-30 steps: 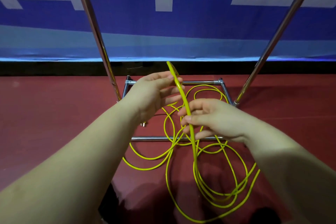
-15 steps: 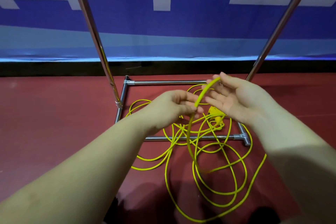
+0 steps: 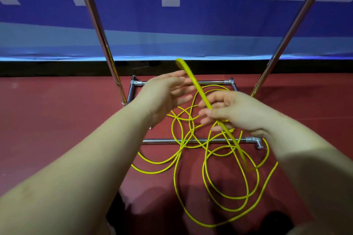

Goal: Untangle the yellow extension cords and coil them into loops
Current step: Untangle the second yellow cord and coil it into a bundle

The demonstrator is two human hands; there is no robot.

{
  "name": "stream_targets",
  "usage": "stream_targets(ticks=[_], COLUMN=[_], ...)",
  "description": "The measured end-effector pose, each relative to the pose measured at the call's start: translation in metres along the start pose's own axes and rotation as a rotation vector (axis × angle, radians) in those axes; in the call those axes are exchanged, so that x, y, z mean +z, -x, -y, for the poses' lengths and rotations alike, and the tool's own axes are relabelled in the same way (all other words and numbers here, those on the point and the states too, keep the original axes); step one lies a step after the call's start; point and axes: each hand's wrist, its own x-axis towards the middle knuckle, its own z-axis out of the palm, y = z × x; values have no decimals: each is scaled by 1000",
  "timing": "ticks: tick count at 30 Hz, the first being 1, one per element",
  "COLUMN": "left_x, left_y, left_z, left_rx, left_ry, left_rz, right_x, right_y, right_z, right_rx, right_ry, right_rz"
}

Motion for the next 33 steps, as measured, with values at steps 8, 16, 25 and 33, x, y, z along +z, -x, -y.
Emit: stream_targets(ticks=[8,16,25,33], left_x=[19,16,0,13], left_y=[20,14,-1,16], left_z=[34,20,-11,17], left_rx=[-218,-74,25,-217], left_ry=[-531,-459,90,-434], left_rz=[390,246,-56,251], right_x=[-17,-21,4,-10], right_y=[-11,-6,5,-2], right_z=[9,8,-4,10], right_rx=[8,72,50,-12], right_ry=[-1060,-569,165,-494], right_rz=[-392,-229,37,-279])
